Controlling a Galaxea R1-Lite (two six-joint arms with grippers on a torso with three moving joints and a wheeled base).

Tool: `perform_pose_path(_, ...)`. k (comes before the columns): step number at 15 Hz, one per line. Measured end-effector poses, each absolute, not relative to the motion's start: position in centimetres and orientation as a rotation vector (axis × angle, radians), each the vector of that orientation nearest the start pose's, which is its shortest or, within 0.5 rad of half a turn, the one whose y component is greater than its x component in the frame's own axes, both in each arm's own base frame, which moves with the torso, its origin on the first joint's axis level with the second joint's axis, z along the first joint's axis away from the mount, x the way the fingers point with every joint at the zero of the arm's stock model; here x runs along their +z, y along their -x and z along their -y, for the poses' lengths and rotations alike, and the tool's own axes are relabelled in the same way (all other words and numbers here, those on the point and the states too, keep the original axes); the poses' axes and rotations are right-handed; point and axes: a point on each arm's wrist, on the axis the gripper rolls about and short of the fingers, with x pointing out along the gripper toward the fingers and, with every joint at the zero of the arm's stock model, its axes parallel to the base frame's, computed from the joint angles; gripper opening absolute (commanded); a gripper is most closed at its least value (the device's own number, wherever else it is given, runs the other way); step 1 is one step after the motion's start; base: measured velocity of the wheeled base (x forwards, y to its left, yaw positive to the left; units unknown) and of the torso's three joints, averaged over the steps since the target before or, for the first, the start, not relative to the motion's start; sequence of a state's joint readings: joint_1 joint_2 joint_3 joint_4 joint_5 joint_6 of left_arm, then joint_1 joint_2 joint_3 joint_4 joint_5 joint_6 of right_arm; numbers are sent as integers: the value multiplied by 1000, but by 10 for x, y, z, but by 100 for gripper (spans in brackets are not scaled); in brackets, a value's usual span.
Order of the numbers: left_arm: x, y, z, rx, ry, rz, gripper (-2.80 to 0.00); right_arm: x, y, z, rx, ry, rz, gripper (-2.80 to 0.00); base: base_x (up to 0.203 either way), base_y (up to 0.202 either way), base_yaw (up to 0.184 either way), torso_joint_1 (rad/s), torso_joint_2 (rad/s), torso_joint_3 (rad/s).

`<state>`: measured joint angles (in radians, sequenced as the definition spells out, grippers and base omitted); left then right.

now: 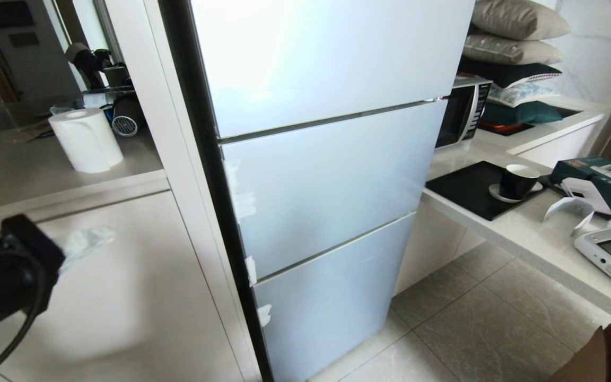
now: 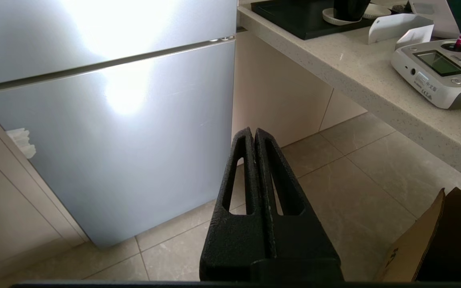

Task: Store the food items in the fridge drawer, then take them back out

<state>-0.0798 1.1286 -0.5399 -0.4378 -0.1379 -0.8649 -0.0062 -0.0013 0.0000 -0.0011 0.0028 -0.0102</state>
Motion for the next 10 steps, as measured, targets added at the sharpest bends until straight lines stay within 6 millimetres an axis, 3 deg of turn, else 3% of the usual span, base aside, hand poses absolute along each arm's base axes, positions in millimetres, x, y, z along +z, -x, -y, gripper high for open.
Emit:
perform_pose_path(5,208,-256,28,-192,1151,-183,-280,76,23,0,-3,10,3,-280,0,0,0,0,0,0)
perform_pose_path(10,185,-299,56,-291,1163,-180,-280,76,23,0,-3,11,3,-280,0,0,0,0,0,0)
